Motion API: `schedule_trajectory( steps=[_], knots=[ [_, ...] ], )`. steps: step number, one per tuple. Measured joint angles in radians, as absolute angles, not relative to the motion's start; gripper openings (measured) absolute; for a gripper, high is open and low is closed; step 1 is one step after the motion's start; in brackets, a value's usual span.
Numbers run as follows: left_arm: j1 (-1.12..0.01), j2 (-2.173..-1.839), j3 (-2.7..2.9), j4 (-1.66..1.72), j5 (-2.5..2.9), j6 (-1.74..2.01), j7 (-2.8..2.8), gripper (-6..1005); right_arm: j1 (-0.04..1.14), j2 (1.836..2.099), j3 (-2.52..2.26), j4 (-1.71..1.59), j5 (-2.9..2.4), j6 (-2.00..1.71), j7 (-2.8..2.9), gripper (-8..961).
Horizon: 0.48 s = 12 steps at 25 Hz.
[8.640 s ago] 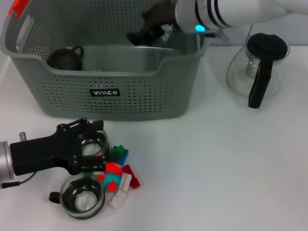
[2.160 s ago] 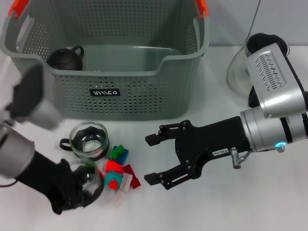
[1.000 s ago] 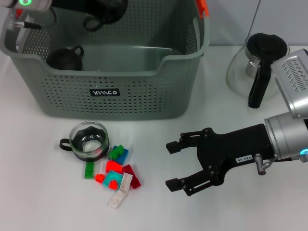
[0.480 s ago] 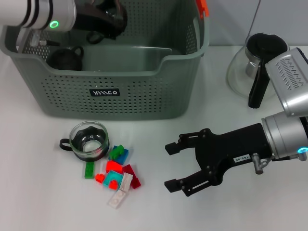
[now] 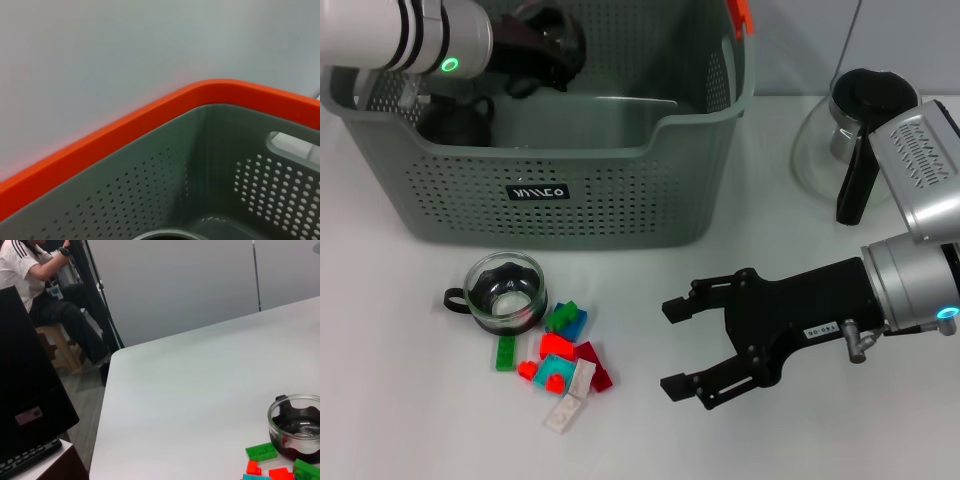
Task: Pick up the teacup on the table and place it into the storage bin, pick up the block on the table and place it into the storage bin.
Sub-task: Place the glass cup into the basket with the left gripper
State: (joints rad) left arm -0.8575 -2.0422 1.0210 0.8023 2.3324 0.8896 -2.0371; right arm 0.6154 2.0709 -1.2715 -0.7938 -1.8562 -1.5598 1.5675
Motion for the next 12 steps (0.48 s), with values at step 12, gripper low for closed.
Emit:
schedule_trajectory(
  steps=[12],
  knots=[
    [-0.851,-2.049,1.022,0.800,2.333,0.880,-2.044,108,0.608,2.071,-1.274,-0.793,-1.856,-1.559,1.565,944]
  ],
)
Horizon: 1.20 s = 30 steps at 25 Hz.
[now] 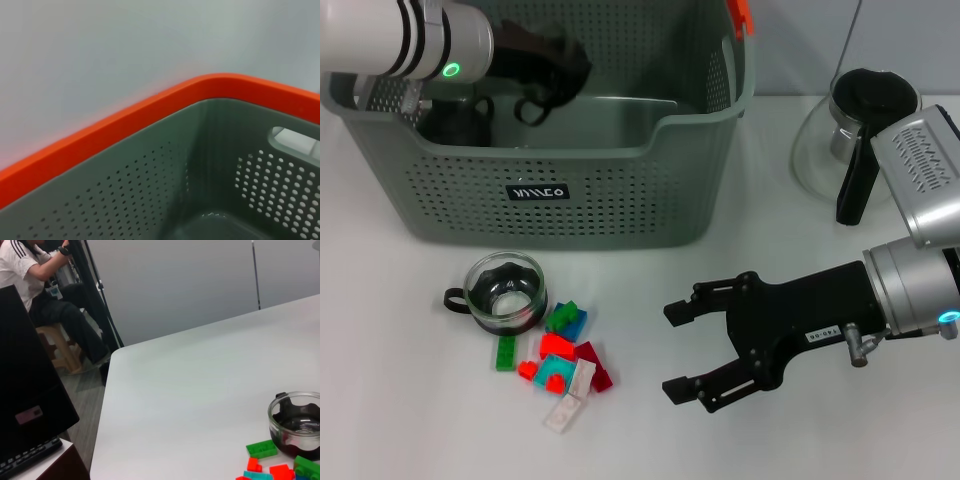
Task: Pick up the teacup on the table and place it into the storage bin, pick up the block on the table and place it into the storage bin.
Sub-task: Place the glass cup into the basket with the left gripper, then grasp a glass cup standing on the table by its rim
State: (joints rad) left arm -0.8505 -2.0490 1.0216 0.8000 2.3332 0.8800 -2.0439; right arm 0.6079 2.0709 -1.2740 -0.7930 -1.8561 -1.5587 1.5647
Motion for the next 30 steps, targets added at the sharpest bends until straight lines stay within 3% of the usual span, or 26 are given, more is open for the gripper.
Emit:
schedule_trajectory(
  steps=[10,15,18,25,30],
  knots=[
    [-0.837,-2.056,1.022,0.805,2.333,0.879,-2.044,289,0.606,2.071,-1.272,-0.793,-1.856,-1.560,1.562,944],
    [-0.828,-2.056,1.017,0.828,2.333,0.901,-2.052,487,0.604,2.070,-1.272,-0.793,-1.856,-1.561,1.561,944],
    [-0.793,-2.059,0.996,0.937,2.322,0.970,-2.083,720,0.603,2.068,-1.272,-0.793,-1.856,-1.562,1.561,944],
    [-0.641,-2.111,0.887,1.333,2.097,1.255,-2.097,718,0.603,2.064,-1.271,-0.793,-1.856,-1.554,1.560,944],
    [-0.522,-2.117,0.849,1.456,1.813,1.531,-1.976,717,0.603,2.061,-1.259,-0.792,-1.856,-1.550,1.560,944]
  ],
)
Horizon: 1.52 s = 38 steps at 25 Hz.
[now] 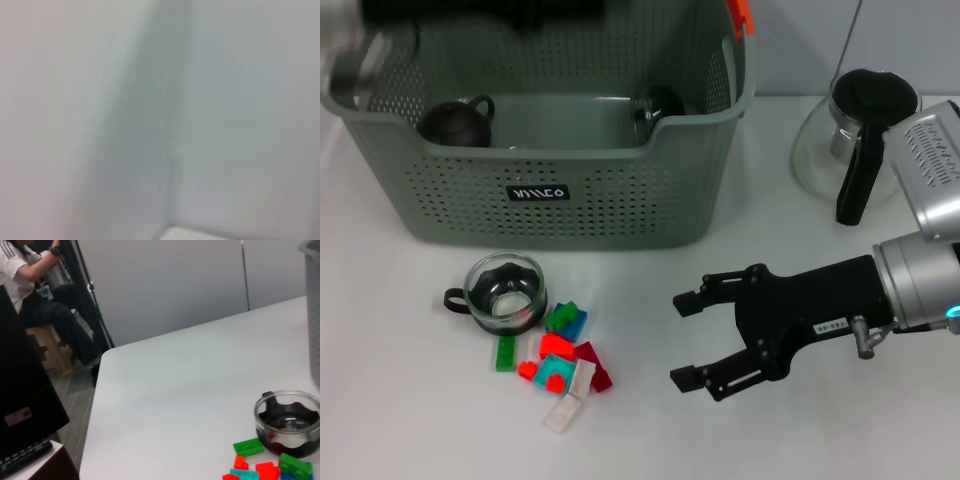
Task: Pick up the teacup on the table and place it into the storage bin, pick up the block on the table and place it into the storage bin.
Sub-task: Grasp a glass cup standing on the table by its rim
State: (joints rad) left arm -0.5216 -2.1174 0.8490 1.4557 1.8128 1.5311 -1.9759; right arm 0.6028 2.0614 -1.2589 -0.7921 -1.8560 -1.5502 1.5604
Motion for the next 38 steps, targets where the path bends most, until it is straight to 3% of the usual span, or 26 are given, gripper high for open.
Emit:
schedule_trajectory(
  steps=[5,11,23,38],
  knots=[
    [-0.434,-2.144,0.834,1.491,1.777,1.834,-1.767,716,0.610,2.062,-1.244,-0.767,-1.856,-1.549,1.566,944],
    [-0.357,-2.173,0.875,1.493,1.955,1.897,-1.546,715,0.616,2.067,-1.230,-0.756,-1.856,-1.531,1.569,944],
    [-0.343,-2.174,0.873,1.395,2.277,1.786,-1.297,712,0.621,2.093,-1.218,-0.733,-1.853,-1.492,1.595,944],
    [-0.386,-2.170,0.917,1.322,2.485,1.597,-1.234,708,0.630,2.098,-1.205,-0.689,-1.847,-1.456,1.595,945]
  ],
)
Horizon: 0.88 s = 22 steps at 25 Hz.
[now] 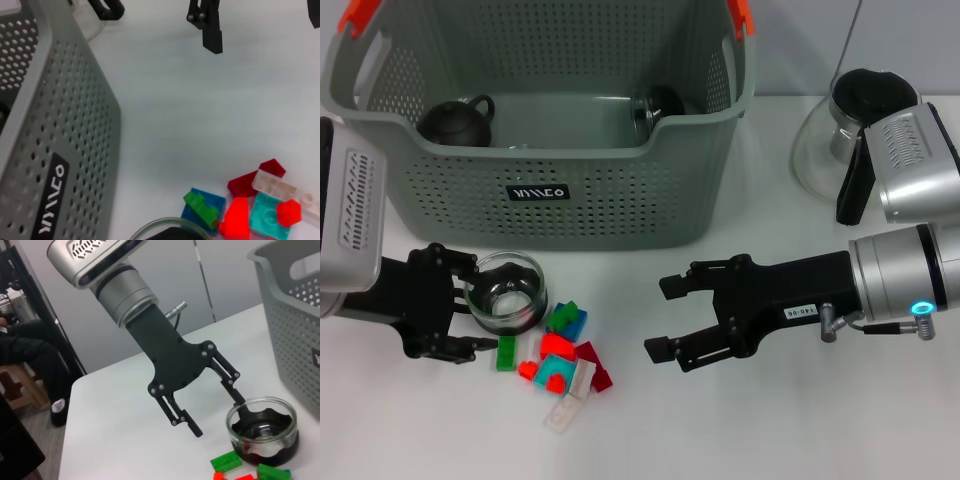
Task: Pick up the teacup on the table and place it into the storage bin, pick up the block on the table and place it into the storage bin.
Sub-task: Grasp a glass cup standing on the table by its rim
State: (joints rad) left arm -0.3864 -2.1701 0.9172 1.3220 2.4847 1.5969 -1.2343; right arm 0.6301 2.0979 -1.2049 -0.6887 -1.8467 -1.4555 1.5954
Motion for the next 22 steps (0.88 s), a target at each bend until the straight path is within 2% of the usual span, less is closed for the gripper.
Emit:
schedule_trajectory(
  steps=[22],
  knots=[
    [-0.457,-2.168,1.035,1.253,2.626,1.501,-1.245,690,0.641,2.098,-1.205,-0.657,-1.830,-1.447,1.594,945]
  ],
)
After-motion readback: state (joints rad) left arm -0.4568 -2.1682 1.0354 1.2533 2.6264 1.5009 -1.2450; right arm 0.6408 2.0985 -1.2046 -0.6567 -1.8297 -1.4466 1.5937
